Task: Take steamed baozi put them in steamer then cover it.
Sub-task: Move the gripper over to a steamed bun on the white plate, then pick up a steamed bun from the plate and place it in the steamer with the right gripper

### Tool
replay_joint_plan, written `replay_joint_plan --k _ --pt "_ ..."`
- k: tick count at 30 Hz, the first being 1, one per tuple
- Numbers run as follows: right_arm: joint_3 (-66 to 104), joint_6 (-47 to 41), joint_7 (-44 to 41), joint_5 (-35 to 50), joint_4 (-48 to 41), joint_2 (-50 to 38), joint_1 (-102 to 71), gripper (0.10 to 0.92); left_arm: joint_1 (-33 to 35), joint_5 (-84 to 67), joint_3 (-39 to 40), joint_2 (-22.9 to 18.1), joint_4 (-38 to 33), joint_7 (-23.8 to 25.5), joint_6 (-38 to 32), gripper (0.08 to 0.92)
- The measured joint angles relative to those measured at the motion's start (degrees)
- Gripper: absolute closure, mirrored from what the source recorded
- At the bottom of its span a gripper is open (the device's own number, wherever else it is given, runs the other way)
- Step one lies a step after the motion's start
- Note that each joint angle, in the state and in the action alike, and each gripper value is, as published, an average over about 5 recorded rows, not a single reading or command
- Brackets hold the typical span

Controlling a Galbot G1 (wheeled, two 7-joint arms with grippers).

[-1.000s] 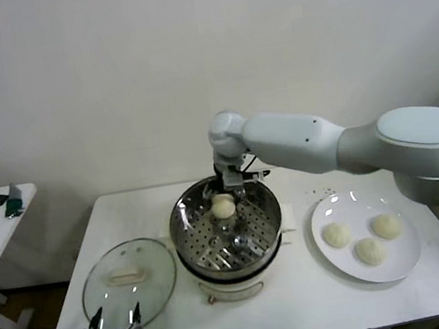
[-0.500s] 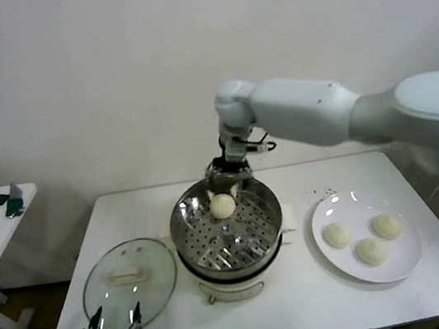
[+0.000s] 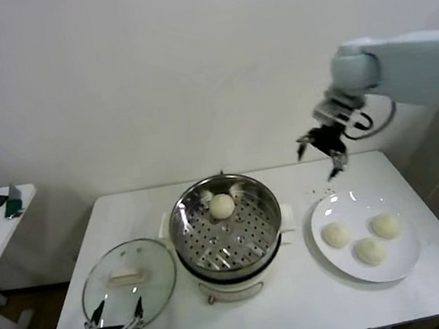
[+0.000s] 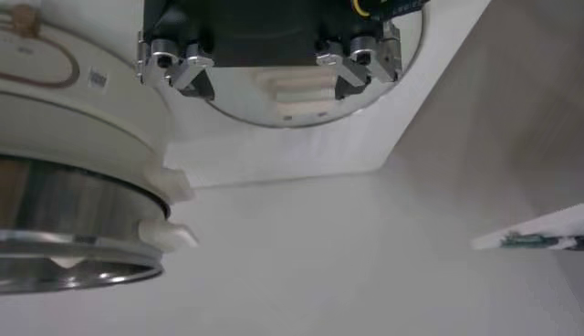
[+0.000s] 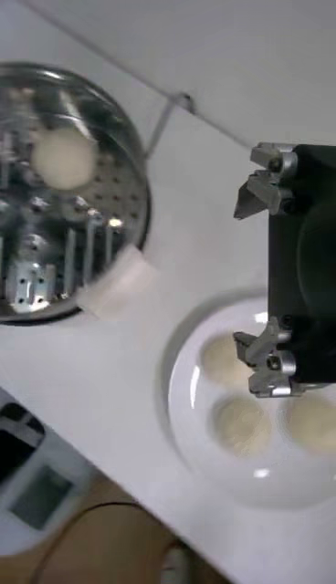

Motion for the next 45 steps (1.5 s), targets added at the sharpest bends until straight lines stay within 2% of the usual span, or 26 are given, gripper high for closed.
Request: replay_joint_plan --k 11,30,38,45 --pt "6.55 -11.71 7.0 -2.96 -0.42 -5.95 -15.08 0.203 -0.06 0.03 -0.33 -0.92 0.0 0.11 -0.07 0.177" --pt "19.5 -18.32 11.96 -6.87 -9.34 -1.04 -34.13 0.21 1.13 -0.02 -0.83 -1.34 0.16 -0.13 -0.78 0.177" --pt "20.45 -18.82 11.84 -6.93 -9.93 -0.59 -35.19 0.379 1.24 0.0 -0.76 -1.27 -0.47 -0.14 -0.56 0.177" --pt "17.35 -17.91 9.63 -4.97 -8.33 -0.64 -29.01 0.389 1.37 0.09 -0.71 -1.16 -1.11 -0.12 -0.28 0.177"
